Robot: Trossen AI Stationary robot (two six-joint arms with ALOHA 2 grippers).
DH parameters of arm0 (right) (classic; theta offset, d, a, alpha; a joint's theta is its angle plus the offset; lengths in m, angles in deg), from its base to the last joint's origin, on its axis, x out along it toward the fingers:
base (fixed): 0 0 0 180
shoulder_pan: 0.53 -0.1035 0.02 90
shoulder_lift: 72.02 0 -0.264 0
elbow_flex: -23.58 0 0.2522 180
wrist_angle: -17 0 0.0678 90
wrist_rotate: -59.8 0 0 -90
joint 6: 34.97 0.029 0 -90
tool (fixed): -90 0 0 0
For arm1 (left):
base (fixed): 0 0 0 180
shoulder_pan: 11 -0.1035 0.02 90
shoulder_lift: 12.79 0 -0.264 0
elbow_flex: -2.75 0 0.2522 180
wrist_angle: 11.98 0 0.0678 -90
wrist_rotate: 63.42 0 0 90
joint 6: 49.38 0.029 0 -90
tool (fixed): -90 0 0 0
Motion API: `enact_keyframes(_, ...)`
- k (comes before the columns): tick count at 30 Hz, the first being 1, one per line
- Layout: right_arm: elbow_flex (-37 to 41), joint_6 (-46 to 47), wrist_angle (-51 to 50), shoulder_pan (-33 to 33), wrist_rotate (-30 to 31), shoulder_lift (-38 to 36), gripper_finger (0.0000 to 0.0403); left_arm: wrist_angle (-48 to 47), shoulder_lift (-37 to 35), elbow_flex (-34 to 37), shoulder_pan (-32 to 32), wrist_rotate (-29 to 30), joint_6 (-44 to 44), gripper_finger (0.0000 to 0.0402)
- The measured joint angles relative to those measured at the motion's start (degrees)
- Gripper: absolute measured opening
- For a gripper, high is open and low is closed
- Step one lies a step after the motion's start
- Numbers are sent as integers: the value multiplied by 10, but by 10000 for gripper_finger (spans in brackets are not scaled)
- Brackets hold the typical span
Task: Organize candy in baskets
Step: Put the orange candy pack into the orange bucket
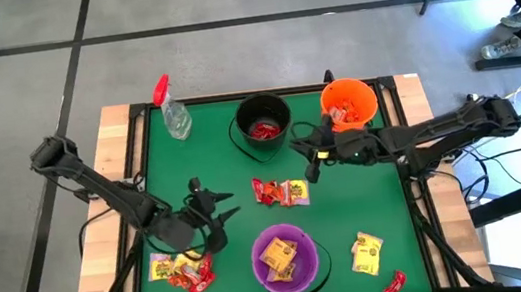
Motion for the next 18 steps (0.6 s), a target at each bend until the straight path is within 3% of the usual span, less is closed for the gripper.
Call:
enact_keyframes(4, 49, -4, 45, 27, -67, 1, 53, 0, 45, 0, -26, 59, 29, 172)
enact_keyframes(9, 71, -22, 38, 34, -115, 9, 53, 0, 95, 0, -87, 30, 44, 172)
enact_keyframes(11, 74, -32, 35, 33, -118, 14, 53, 0, 112, 0, -117, -21, 41, 172)
enact_keyframes(15, 75, -56, 18, 34, -136, 43, 53, 29, 133, 0, -189, -195, 69, 172)
enact_keyframes(18, 75, -70, 29, 34, -158, 77, 59, 41, 142, 0, -235, -260, 98, 172)
